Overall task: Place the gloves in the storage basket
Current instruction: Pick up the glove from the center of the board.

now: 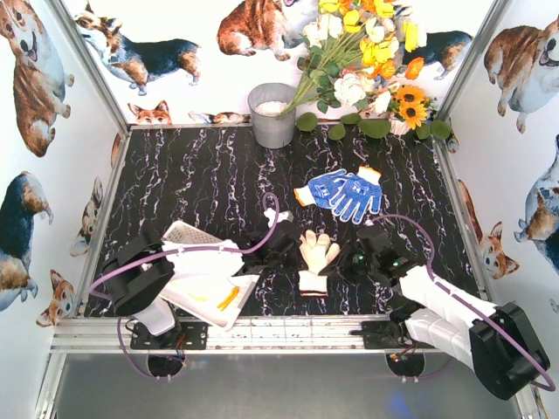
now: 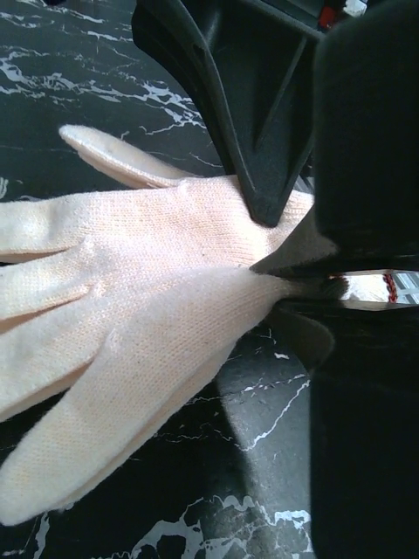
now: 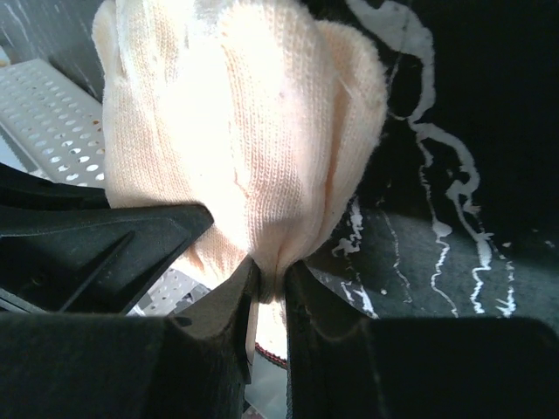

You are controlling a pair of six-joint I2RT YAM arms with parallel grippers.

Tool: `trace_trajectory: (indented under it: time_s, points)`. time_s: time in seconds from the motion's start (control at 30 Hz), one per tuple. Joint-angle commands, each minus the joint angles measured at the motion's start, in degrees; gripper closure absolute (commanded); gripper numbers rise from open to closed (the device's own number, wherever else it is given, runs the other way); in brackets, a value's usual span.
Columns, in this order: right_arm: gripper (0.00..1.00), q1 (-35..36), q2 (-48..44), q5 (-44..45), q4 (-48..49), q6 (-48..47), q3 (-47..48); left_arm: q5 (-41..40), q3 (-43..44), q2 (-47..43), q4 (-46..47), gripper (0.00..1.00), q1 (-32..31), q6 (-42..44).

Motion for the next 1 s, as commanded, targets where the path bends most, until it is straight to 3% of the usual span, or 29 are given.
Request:
trace_trajectory:
  time_s: [0.0, 0.03, 0.27, 0.43, 0.67, 0.97]
  points:
    - [1.0, -0.24, -0.7, -2.63, -3.33, -1.02, 4.27, -1.44, 1.16, -2.86, -4.12, 1.0, 0.33, 1.25]
    - [1.0, -0.28, -0.71, -3.27, -3.48, -0.42, 4.58, -1.15, 0.94, -3.14, -3.84, 1.0, 0.36, 1.25]
    - [1.0, -0.86, -2.28, -2.67, -2.55, 4.74, 3.72, 2.76, -2.56, -3.57, 1.79, 0.54, 1.42, -0.6]
    - [1.0, -1.74, -2.67, -4.15, 0.52, 8.76, 2.26, 4.03, -4.38, -3.44, 5.06, 0.36, 1.74, -2.17]
    - [1.0, -2.43, -3.8, -5.89, 2.85, 11.32, 1.1, 6.19, -8.85, -2.37, 14.17, 0.21, 2.67, -5.68]
    - [1.0, -2.82, -5.65, -6.87, 3.94, 13.21, -0.03, 6.98, -9.07, 0.7, 23.44, 0.18, 3.53, -8.8]
